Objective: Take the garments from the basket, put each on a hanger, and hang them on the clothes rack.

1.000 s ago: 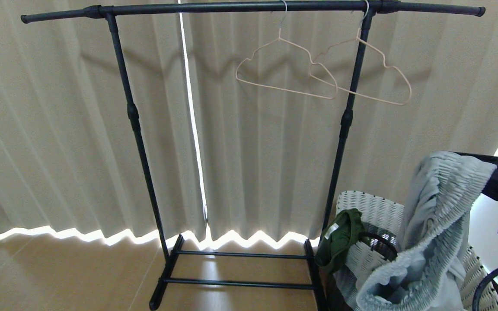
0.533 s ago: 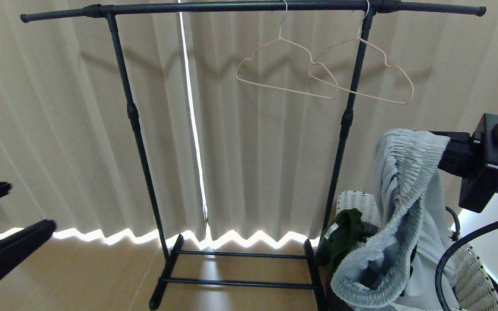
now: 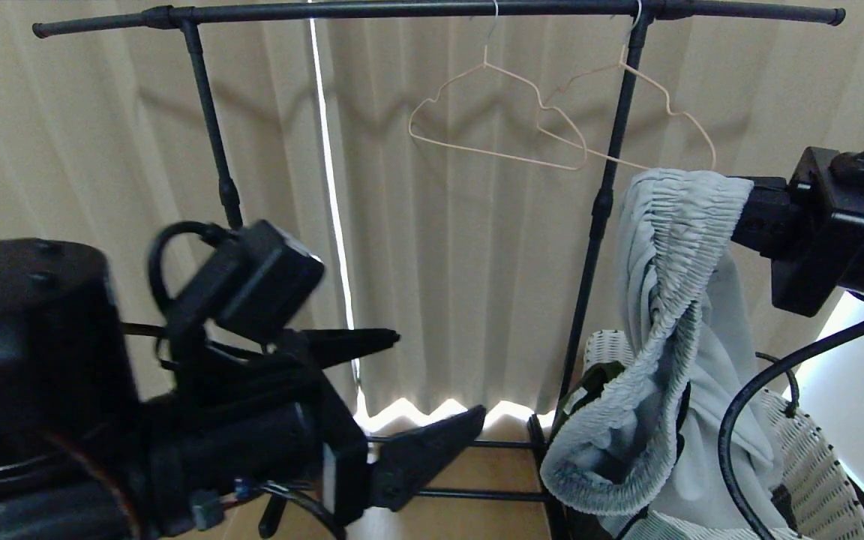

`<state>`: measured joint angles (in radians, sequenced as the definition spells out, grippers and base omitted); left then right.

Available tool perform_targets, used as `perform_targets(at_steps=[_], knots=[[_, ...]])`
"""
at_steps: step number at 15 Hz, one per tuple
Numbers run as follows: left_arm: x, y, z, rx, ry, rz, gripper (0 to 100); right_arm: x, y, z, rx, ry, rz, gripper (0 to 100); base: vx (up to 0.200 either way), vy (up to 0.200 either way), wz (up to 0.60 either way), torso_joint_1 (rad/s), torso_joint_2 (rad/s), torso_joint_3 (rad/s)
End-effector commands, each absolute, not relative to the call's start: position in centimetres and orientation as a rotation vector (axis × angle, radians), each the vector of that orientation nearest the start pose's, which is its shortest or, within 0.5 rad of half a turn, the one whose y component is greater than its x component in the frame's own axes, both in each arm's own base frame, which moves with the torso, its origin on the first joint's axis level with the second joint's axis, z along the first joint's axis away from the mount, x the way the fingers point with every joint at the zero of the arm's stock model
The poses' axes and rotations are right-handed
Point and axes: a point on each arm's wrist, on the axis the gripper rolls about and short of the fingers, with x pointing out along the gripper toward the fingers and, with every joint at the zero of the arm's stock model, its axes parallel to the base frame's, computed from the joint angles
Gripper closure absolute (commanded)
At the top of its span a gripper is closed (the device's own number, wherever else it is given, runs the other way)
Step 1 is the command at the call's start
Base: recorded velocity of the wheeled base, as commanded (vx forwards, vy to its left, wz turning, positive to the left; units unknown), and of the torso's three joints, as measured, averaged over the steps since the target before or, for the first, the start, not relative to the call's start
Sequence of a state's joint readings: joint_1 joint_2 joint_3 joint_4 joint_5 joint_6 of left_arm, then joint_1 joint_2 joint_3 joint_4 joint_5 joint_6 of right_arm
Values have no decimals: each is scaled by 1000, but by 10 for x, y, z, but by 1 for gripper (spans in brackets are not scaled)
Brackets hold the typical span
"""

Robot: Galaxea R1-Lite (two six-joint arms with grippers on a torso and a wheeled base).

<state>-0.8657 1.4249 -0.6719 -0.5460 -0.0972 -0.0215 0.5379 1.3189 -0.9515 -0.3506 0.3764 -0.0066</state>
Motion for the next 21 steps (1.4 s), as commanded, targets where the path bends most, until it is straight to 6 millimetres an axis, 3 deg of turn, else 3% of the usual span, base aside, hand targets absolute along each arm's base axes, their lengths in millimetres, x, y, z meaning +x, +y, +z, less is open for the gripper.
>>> perform_targets(at_steps=[1,7,13,14,19,21], knots=[[164,-229,162,114,341,-1022,0,178,124,300,6,10,946,100,0,0,0,0,0,0],[169,-259,135,80,365,-1059,0,173,133,299,13,17,994,100,0,0,0,0,0,0],[201,-260,120,31,401,-965,0,167,129,302,53,20,996,100,0,0,0,0,0,0],[201,-259,118,35,408,-963,100,167,129,302,53,17,996,100,0,0,0,0,0,0],[202,-259,114,46,408,-934,100,166,128,303,54,14,994,100,0,0,0,0,0,0],[204,-252,127,22,308,-811,100,169,130,301,51,24,989,100,0,0,0,0,0,0]])
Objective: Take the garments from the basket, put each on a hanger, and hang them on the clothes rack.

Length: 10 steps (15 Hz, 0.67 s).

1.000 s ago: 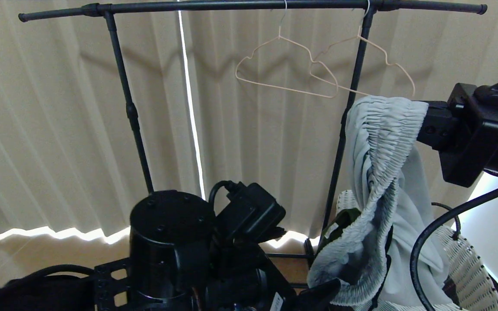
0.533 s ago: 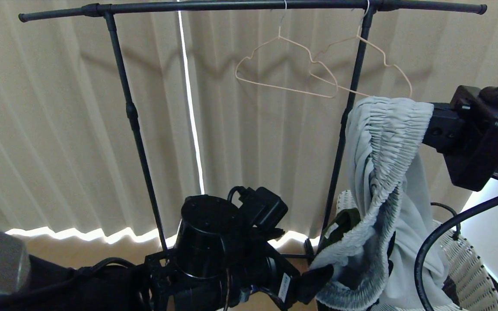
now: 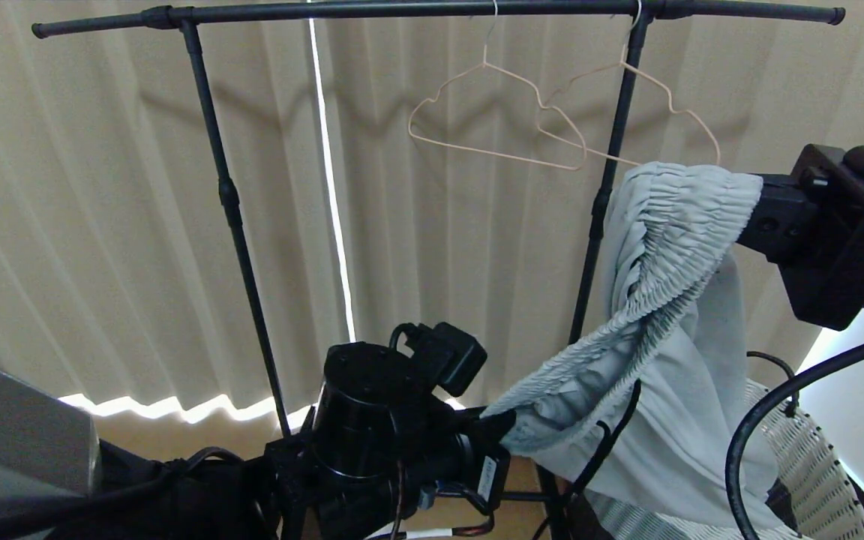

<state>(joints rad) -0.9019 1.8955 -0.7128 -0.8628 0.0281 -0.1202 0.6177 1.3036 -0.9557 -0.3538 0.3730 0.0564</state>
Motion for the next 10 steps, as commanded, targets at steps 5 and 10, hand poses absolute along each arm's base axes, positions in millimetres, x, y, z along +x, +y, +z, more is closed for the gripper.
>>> perform_targets(at_steps=[5,10], knots=[[226,-155,224,22,161,-522,100,174,129,300,45,15,962,100,0,0,0,0,0,0],[222,-105,291,0,122,-364,100,199,128,293,-35,10,887,100,0,0,0,0,0,0]])
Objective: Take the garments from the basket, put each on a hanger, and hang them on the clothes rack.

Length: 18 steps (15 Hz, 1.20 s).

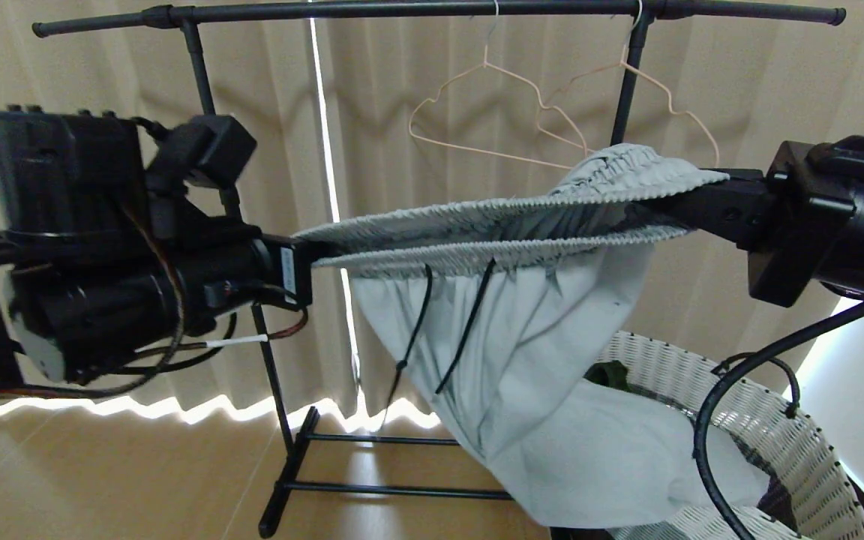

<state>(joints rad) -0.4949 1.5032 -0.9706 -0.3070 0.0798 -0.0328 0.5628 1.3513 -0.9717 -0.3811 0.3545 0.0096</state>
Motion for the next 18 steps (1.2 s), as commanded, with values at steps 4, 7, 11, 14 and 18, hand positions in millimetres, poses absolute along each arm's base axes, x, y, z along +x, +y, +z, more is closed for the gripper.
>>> perform_targets(at_steps=[4,7,11,14,18], knots=[[217,-98,313,-1,117,-348,100,222,135,288,-130,-45,800,100,0,0,0,0,0,0],[219,-95,311,13,122,-330,100,232,141,291,-126,-76,795,100,0,0,0,0,0,0],[228,-100,273,45,247,-318,100,234,136,284,-129,-47,738,100,0,0,0,0,0,0],[230,-108,299,19,163,-355,100,244,118,288,-122,-51,629,100,0,0,0,0,0,0],[239,-128,331,-24,65,-407,100,248,111,306,-86,-100,593,100,0,0,0,0,0,0]])
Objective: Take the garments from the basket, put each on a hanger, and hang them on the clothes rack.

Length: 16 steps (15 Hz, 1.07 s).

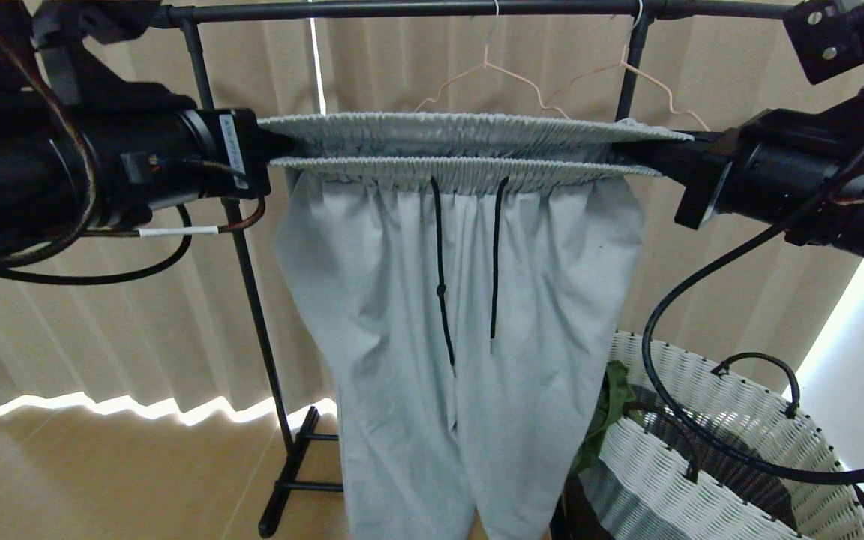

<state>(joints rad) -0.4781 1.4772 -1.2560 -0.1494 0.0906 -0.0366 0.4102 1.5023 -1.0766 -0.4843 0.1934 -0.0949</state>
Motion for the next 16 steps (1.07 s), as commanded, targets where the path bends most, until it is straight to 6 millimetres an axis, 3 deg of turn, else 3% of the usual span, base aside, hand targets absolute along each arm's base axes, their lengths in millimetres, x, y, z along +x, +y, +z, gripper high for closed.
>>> perform_targets(at_steps=[1,6,11,16], knots=[[240,-132,331,-30,68,-420,100,248,111,306,-72,-99,591,100,0,0,0,0,0,0],[229,-147,327,-63,93,-475,100,249,109,306,-67,-94,584,100,0,0,0,0,0,0],[238,-153,319,-55,116,-472,100,243,93,307,-71,-83,537,100,0,0,0,0,0,0],[261,-173,310,-55,109,-486,100,206,78,304,-78,17,566,100,0,0,0,0,0,0]])
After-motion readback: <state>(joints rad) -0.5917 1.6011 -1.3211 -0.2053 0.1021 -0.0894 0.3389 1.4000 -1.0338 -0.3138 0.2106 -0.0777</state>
